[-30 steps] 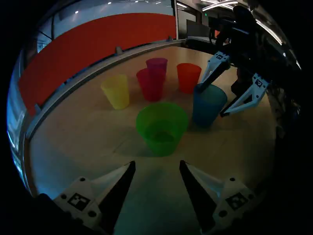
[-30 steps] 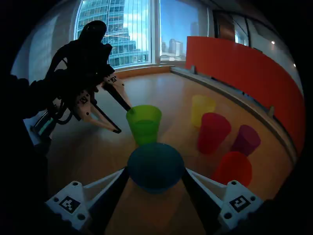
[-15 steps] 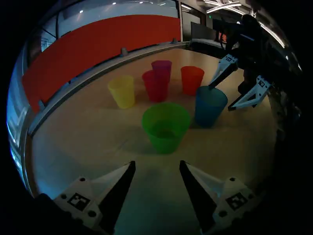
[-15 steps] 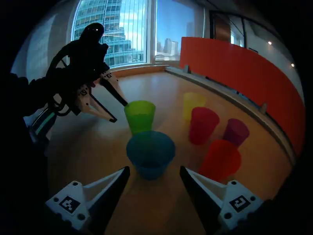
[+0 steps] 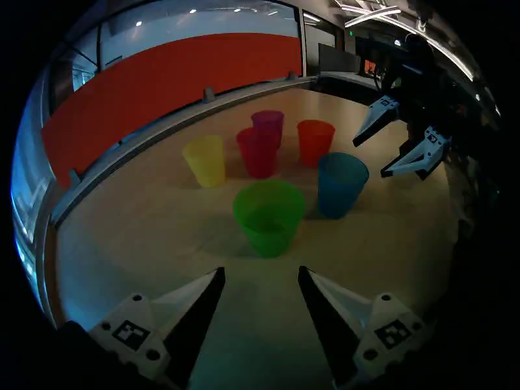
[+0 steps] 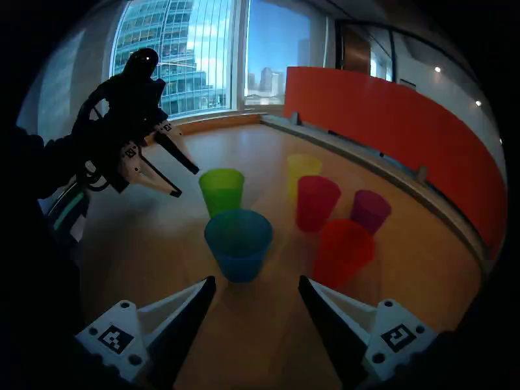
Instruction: Pour water
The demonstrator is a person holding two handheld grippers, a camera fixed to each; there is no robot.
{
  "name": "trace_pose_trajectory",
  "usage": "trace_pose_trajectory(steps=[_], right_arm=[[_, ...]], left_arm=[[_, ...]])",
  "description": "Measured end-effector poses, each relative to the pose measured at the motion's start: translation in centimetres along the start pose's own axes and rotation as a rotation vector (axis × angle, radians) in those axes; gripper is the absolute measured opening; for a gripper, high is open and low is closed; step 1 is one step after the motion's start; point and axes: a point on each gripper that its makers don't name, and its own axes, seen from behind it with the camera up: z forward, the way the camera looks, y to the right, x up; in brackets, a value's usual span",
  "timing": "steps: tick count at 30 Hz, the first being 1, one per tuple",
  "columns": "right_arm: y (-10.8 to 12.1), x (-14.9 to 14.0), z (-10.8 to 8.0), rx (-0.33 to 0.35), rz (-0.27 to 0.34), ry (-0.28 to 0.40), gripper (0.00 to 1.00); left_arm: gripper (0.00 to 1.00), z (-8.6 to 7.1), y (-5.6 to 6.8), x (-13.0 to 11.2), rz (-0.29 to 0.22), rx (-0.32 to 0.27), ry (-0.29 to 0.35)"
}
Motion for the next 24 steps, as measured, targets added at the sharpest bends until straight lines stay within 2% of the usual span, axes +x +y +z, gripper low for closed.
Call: trace_pose_trajectory(steps=[9,16,24], right_arm=[[0.6,0.0,-1.5,-0.044,0.014,0.024,0.99],[2.4,0.4,-2.8,-0.120,0.054,0.065,0.99],[4.6,1.3,-4.9,-0.232,0.102,0.140,0.99]], left_arm=[[0.83,-1.2,-0.3,0.7,-0.031,0.042,0.045],[0.83,-2.3,-2.2,1.7,-0.102,0.150,0.118],[0.83,-3.7,-4.1,2.2,-0.202,0.237,0.203]])
